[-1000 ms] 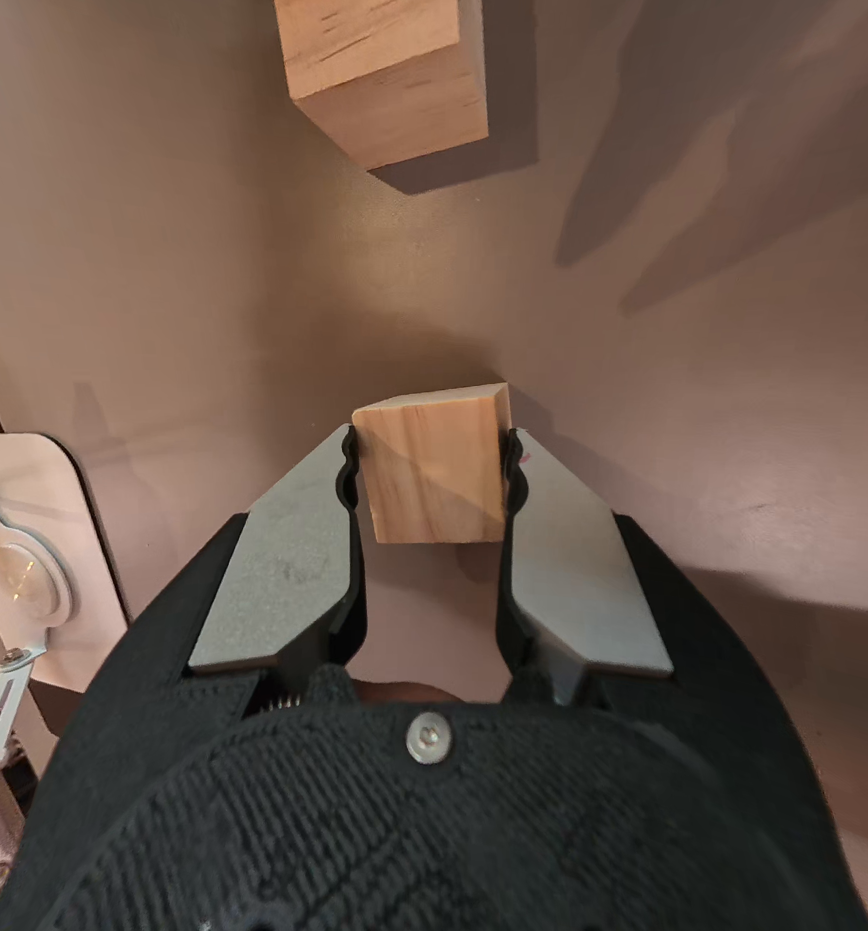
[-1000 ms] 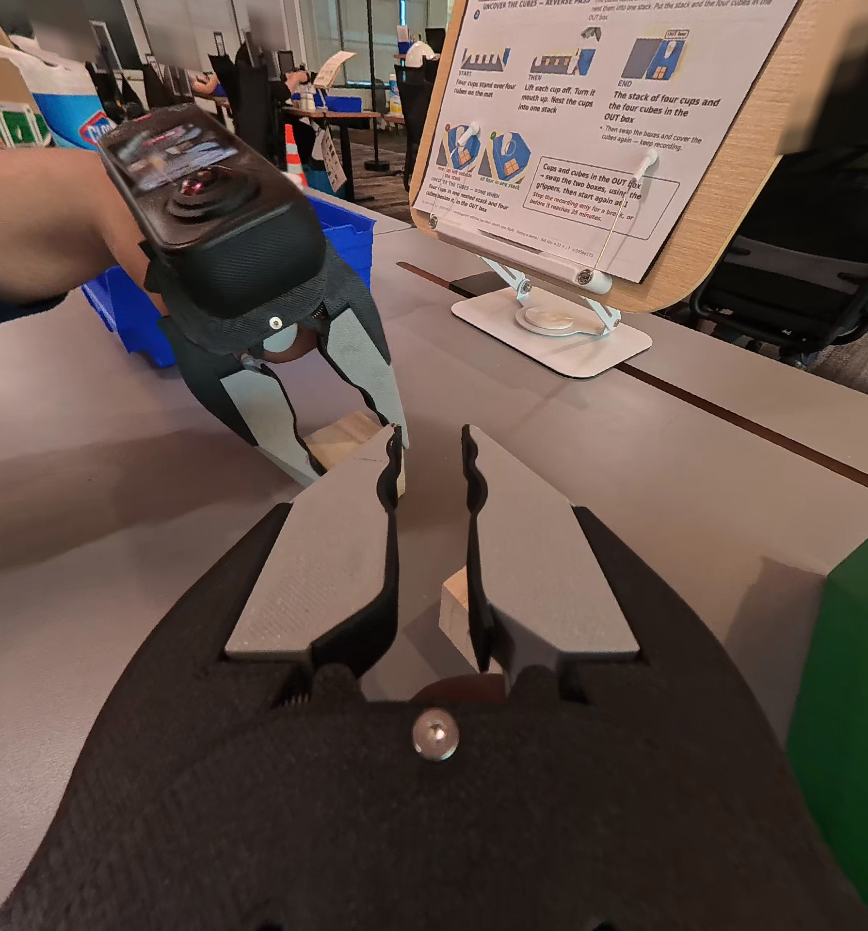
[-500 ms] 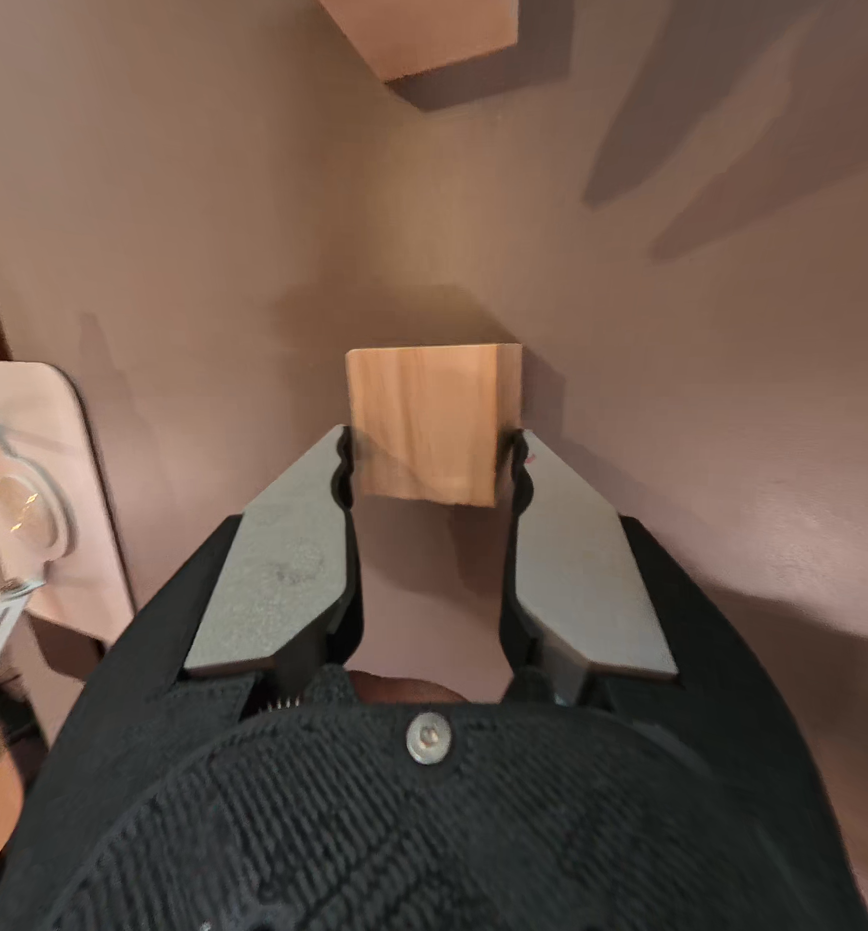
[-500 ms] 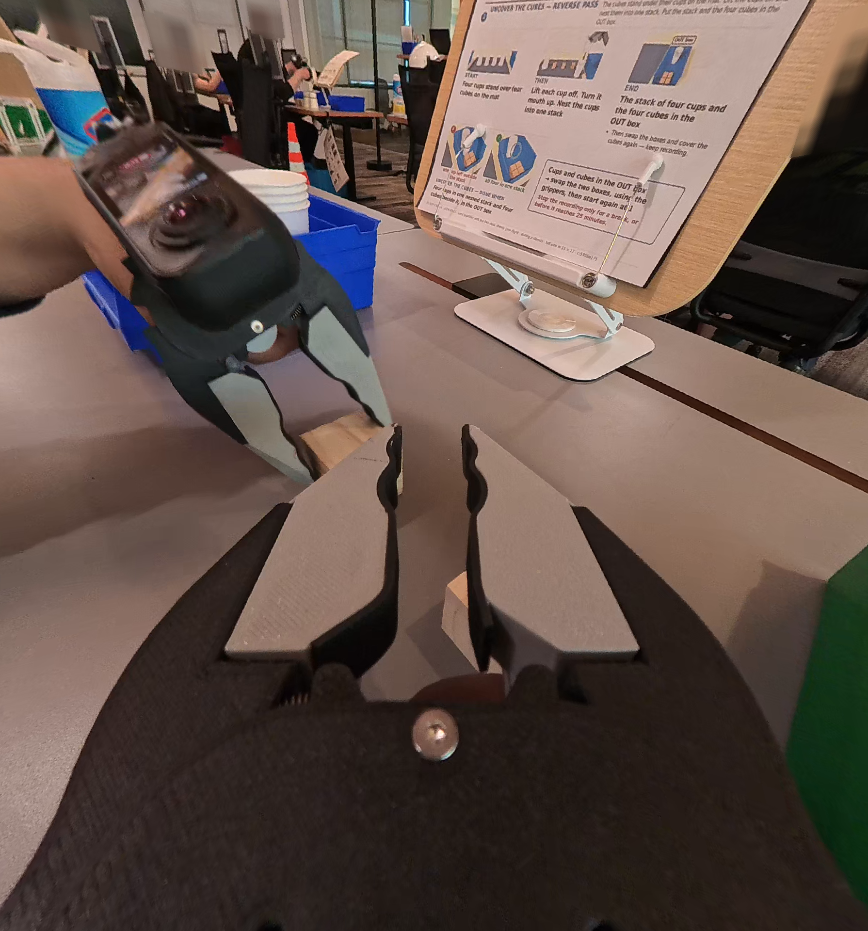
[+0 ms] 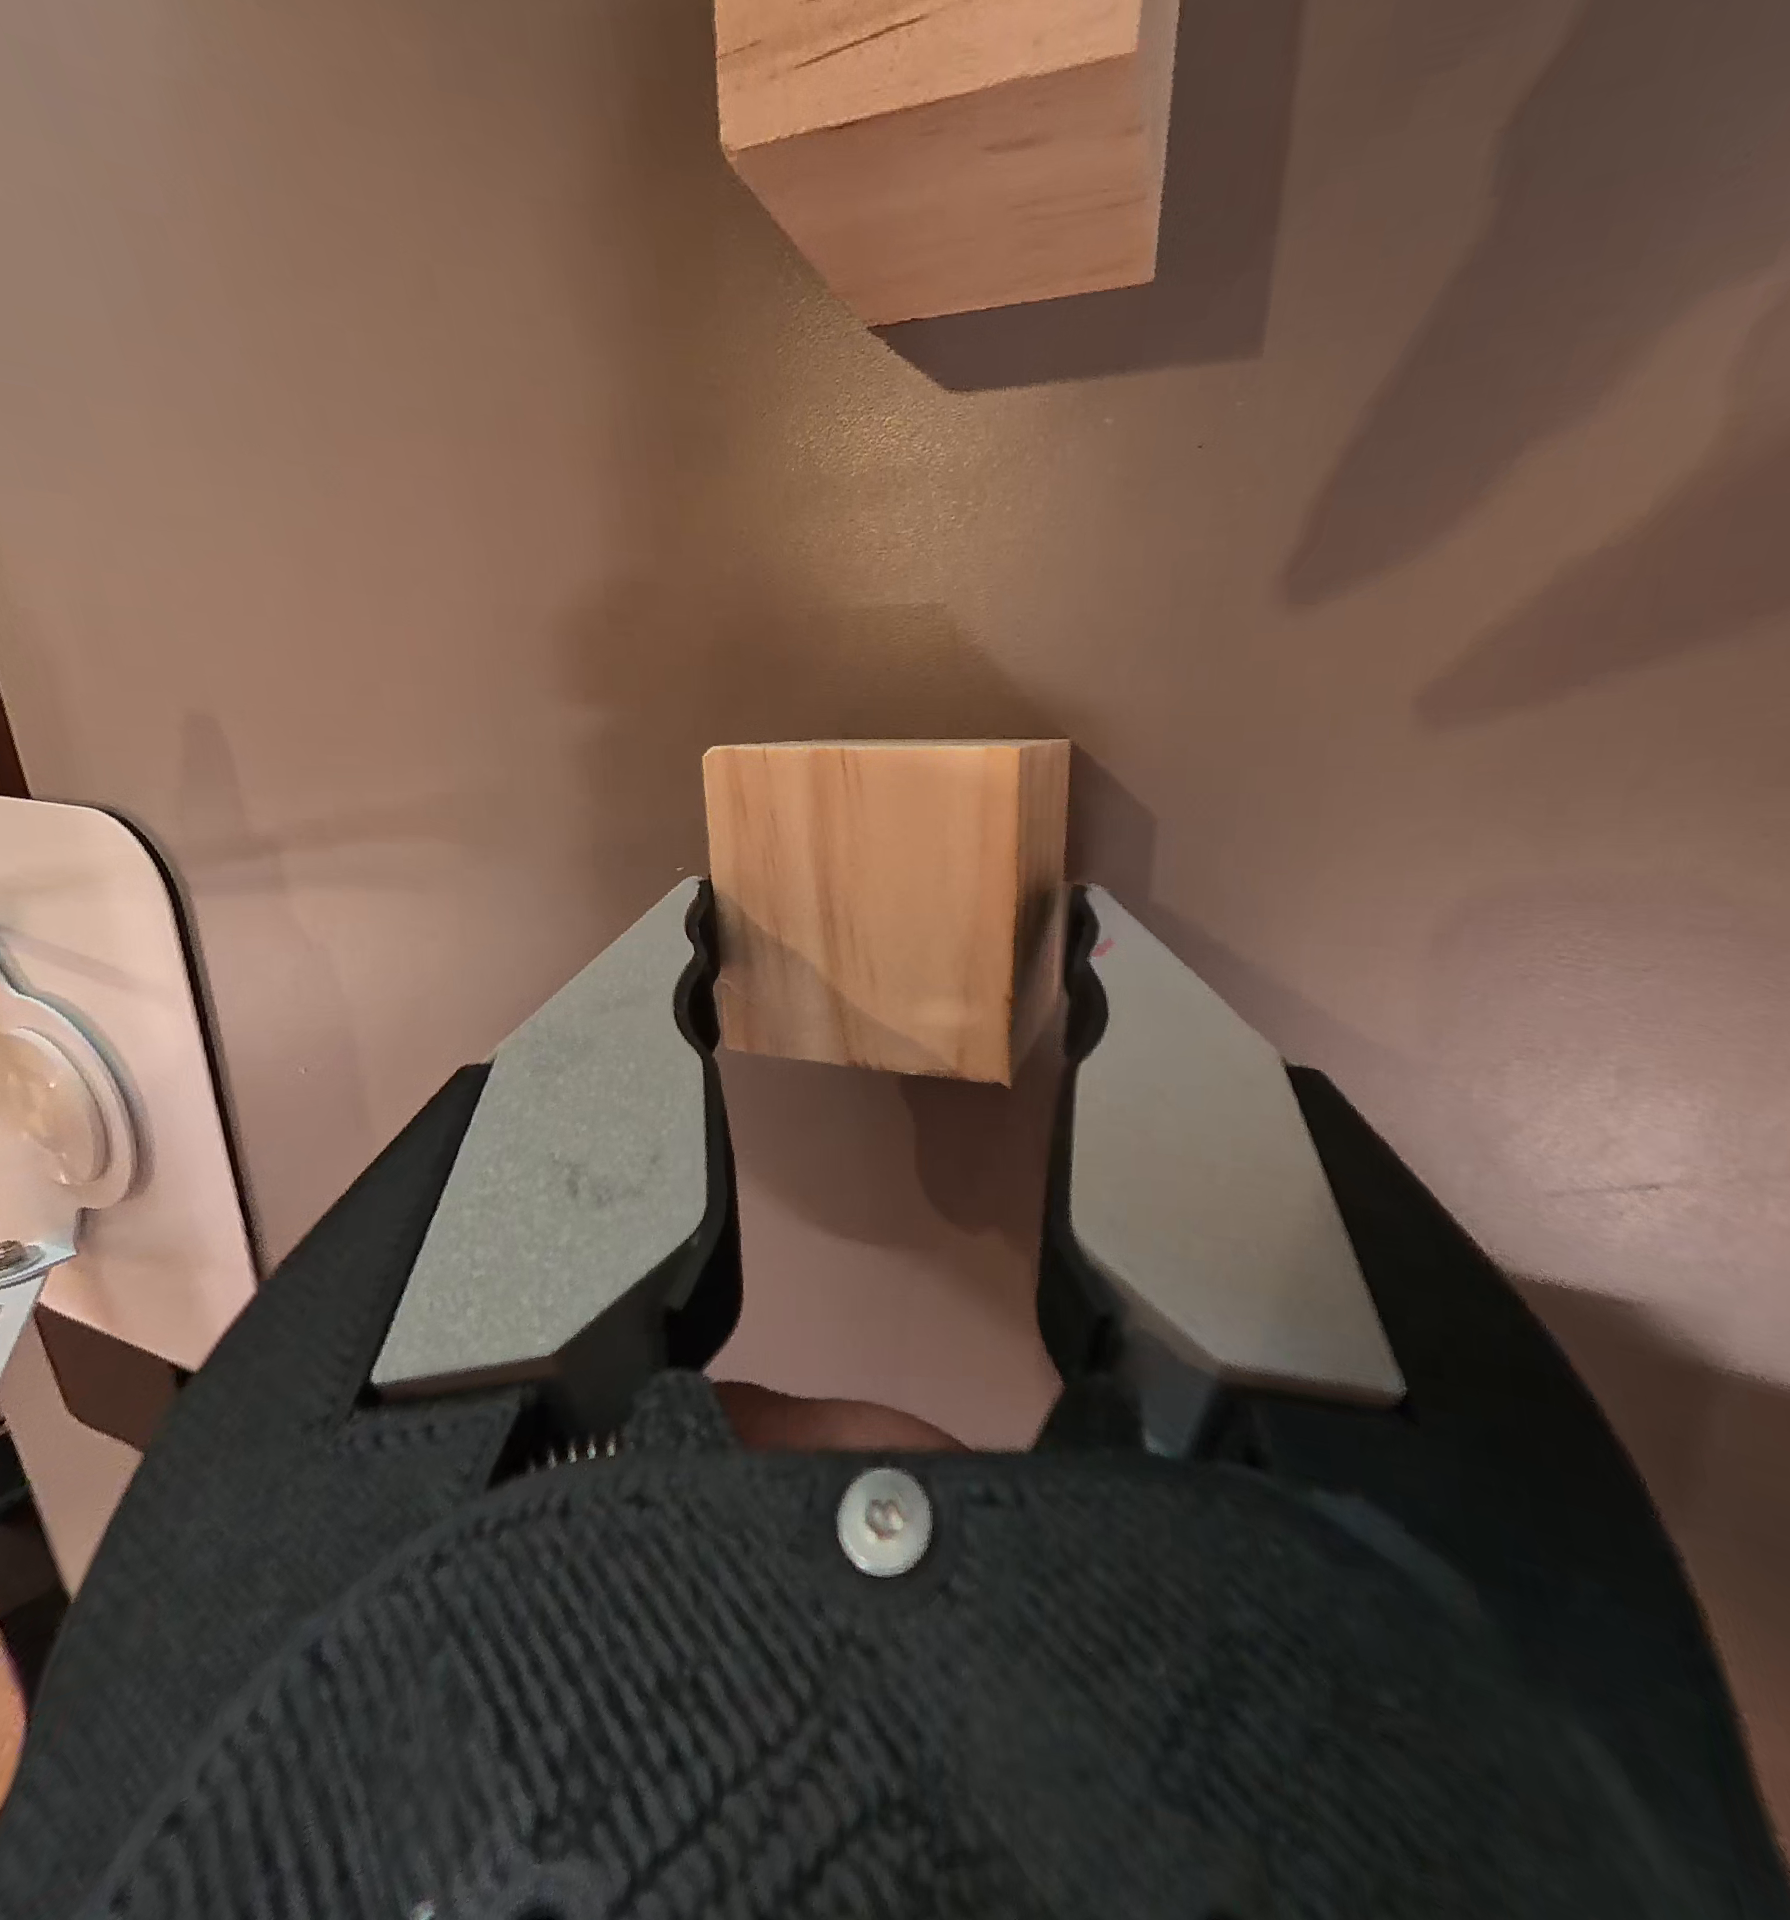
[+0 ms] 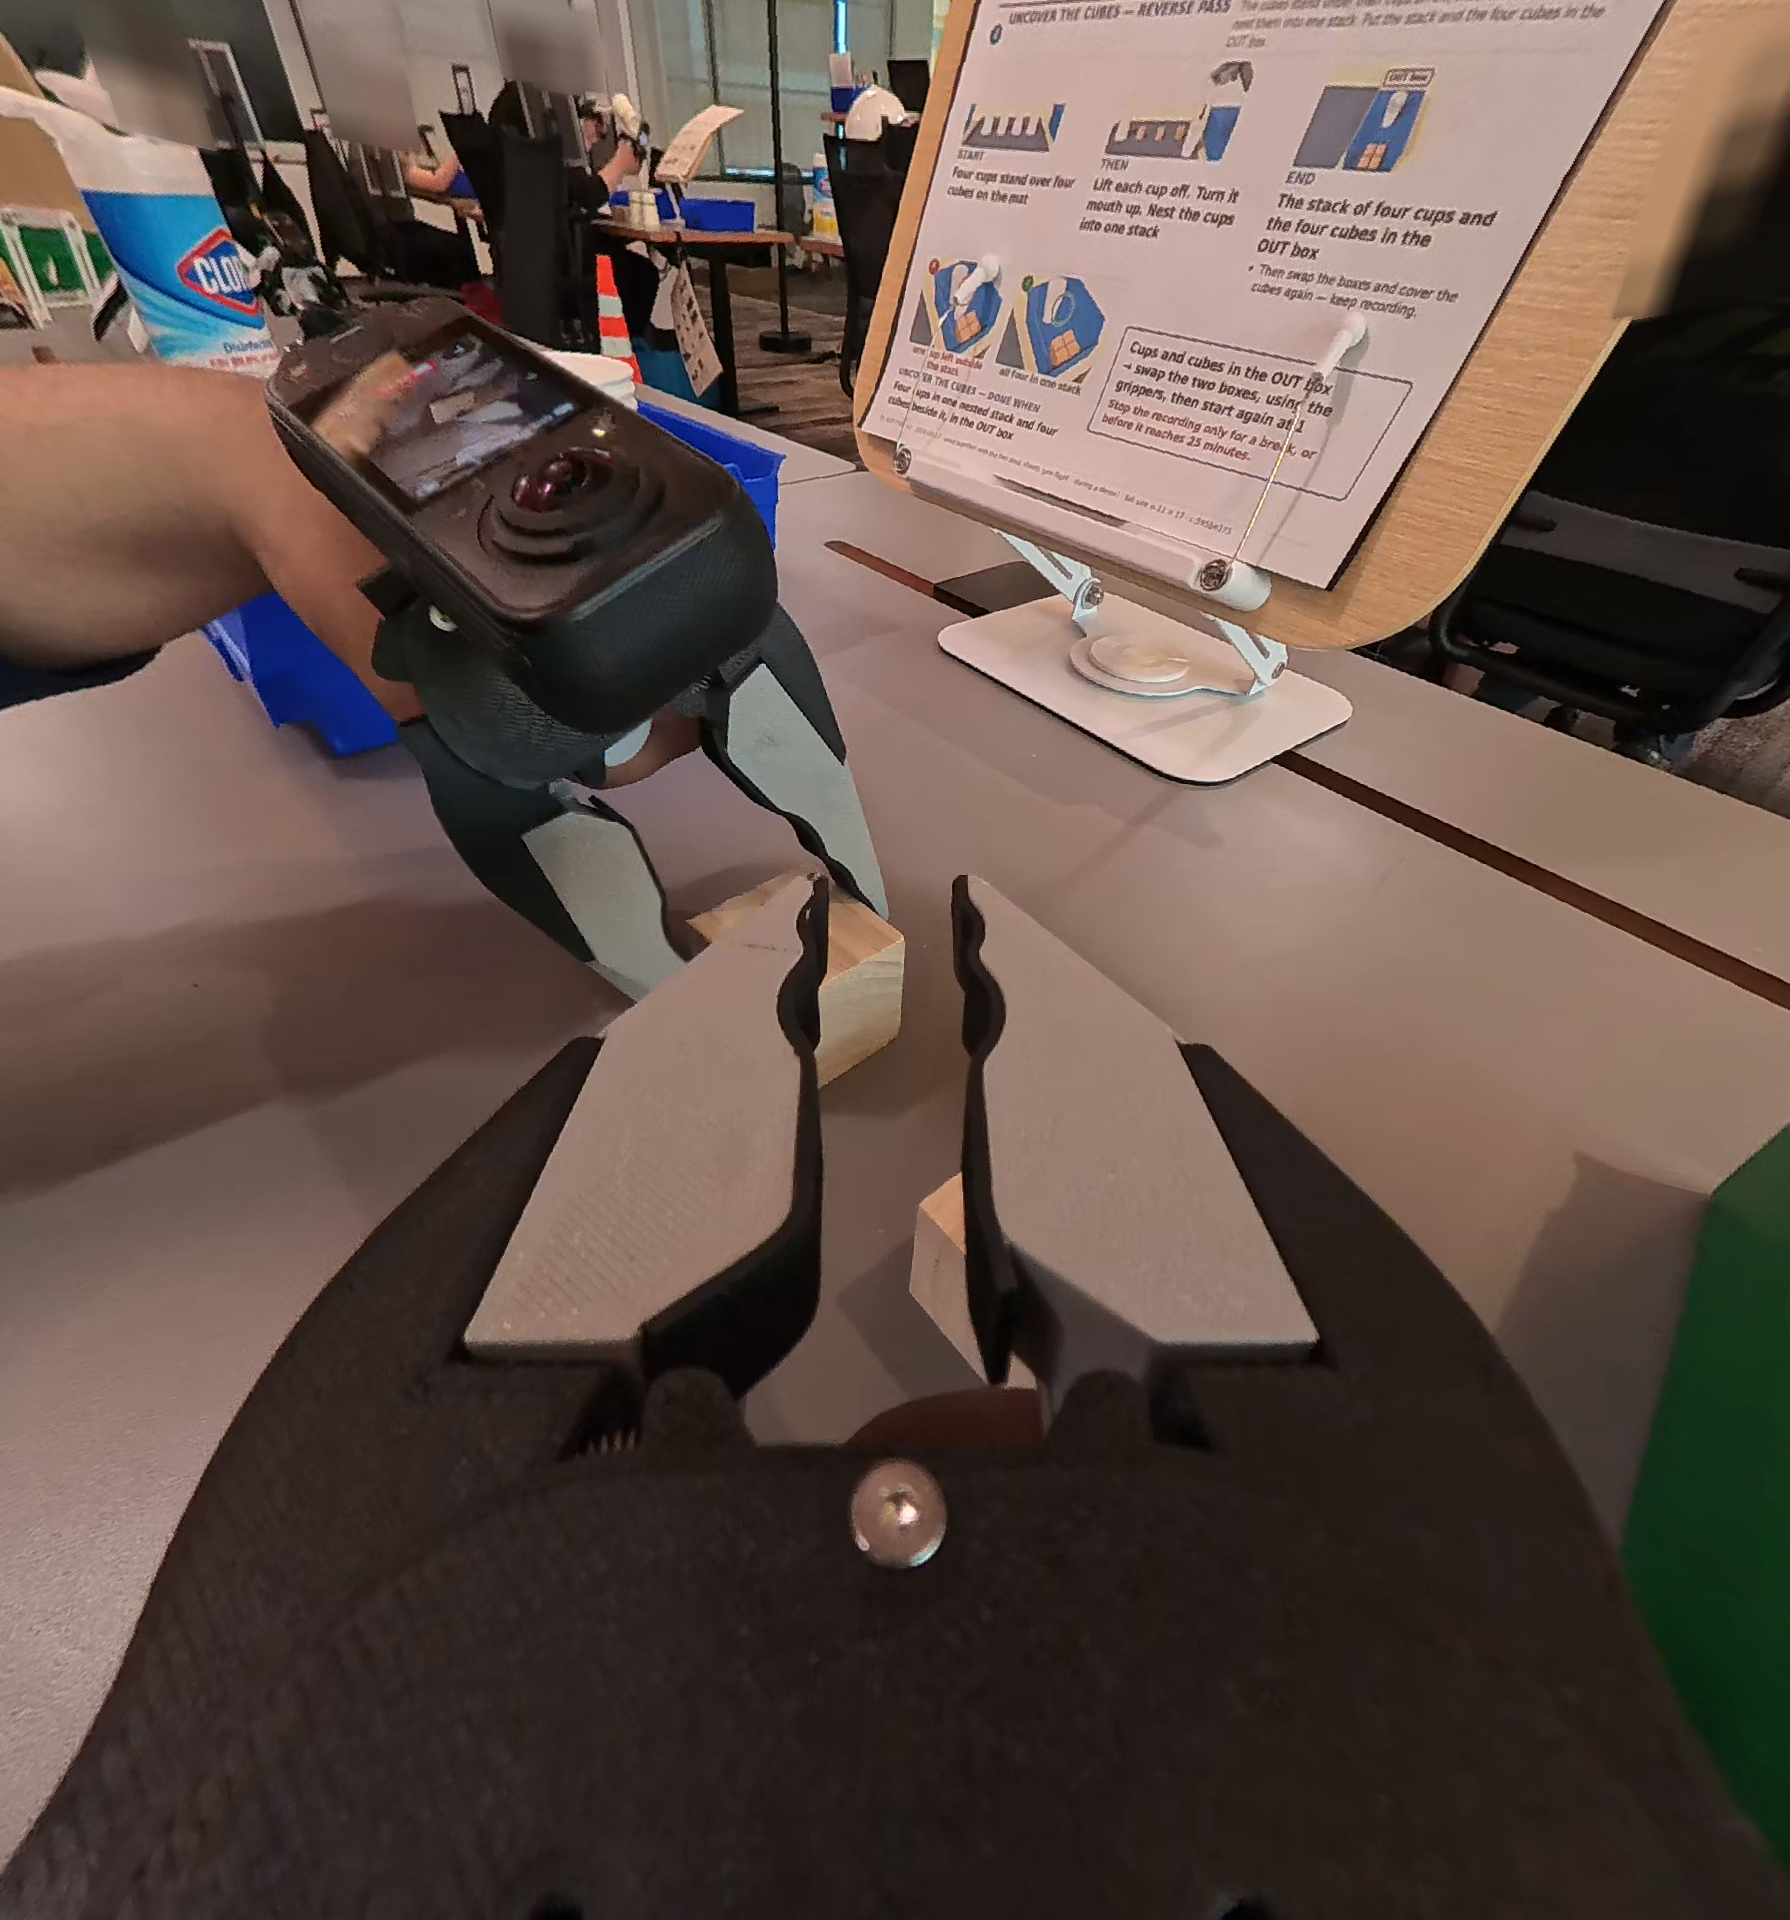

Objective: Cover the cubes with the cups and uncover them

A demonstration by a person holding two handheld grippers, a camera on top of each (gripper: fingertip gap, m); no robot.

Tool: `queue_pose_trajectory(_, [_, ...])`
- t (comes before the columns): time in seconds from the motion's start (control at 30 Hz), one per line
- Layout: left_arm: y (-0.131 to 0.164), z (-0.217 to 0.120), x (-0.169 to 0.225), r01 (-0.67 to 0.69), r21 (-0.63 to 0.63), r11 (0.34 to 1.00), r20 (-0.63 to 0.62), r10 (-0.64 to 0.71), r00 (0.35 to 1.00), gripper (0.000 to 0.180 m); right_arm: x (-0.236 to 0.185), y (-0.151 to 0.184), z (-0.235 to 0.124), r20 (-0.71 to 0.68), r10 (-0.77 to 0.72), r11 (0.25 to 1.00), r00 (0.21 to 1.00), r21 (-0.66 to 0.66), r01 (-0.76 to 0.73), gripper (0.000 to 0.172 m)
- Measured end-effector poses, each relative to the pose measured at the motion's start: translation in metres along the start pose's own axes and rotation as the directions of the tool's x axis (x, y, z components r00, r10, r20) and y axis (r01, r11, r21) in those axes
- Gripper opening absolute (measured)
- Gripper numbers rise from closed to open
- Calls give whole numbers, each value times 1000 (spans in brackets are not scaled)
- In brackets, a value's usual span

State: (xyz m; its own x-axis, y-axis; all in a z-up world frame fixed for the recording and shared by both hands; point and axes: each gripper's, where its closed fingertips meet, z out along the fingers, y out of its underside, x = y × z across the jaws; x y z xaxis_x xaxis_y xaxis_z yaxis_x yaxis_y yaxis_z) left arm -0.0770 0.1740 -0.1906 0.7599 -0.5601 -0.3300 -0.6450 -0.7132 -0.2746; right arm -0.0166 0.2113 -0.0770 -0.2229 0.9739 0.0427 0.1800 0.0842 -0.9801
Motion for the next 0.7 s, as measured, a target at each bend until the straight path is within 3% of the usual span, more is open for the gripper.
queue_pose_trajectory(0.23, [3, -17, 7, 71, 75, 995, -16, -70, 997, 79, 1, -2, -1, -4, 2, 1000, 1000, 10, -2, 20])
queue_pose_trajectory(0.4, [28, -72, -5, 79, 102, 992, 75, -87, 993, 80, 1, -3, -2, -3, 12, 1000, 1000, 16, -12, 20])
queue_pose_trajectory(0.53, [91, -147, -29, 139, 71, 988, 202, -151, 968, 78, 0, -3, -2, -1, 8, 1000, 1000, 16, -8, 20])
queue_pose_trajectory(0.63, [162, -189, -45, 287, 29, 958, 292, -282, 914, 76, -1, -4, -2, 2, 2, 1000, 1000, 16, -2, 20])
queue_pose_trajectory(0.7, [213, -199, -44, 415, -17, 909, 297, -392, 871, 80, -2, -3, -1, 3, -1, 1000, 1000, 11, 1, 20])
